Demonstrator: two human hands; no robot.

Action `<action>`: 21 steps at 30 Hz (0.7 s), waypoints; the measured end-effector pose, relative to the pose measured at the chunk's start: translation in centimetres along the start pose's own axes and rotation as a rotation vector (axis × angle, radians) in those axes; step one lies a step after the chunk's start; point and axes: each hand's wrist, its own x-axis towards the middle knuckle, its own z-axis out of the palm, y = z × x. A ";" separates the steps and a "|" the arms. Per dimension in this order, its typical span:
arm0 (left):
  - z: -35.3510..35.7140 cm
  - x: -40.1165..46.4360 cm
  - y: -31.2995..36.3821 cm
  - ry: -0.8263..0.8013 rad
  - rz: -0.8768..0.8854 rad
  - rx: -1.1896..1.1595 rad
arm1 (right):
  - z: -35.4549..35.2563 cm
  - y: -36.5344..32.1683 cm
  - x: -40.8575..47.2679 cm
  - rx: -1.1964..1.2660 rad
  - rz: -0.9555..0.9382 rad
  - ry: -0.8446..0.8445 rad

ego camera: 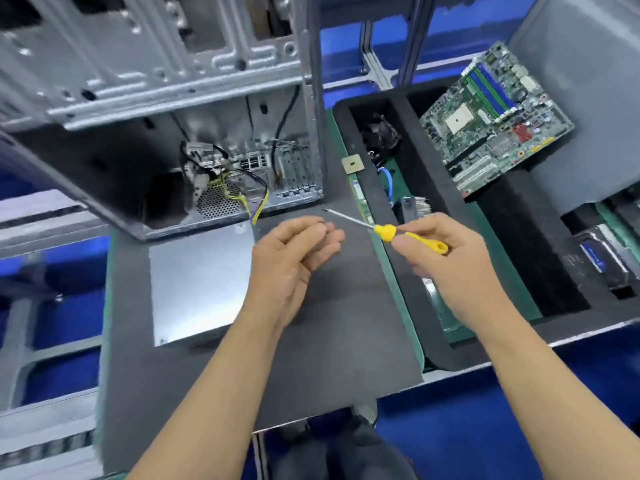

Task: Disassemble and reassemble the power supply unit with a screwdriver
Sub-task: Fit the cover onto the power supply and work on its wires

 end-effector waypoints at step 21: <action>-12.7 -5.4 7.4 0.084 0.248 -0.031 | 12.2 -5.4 -0.9 -0.056 -0.135 -0.251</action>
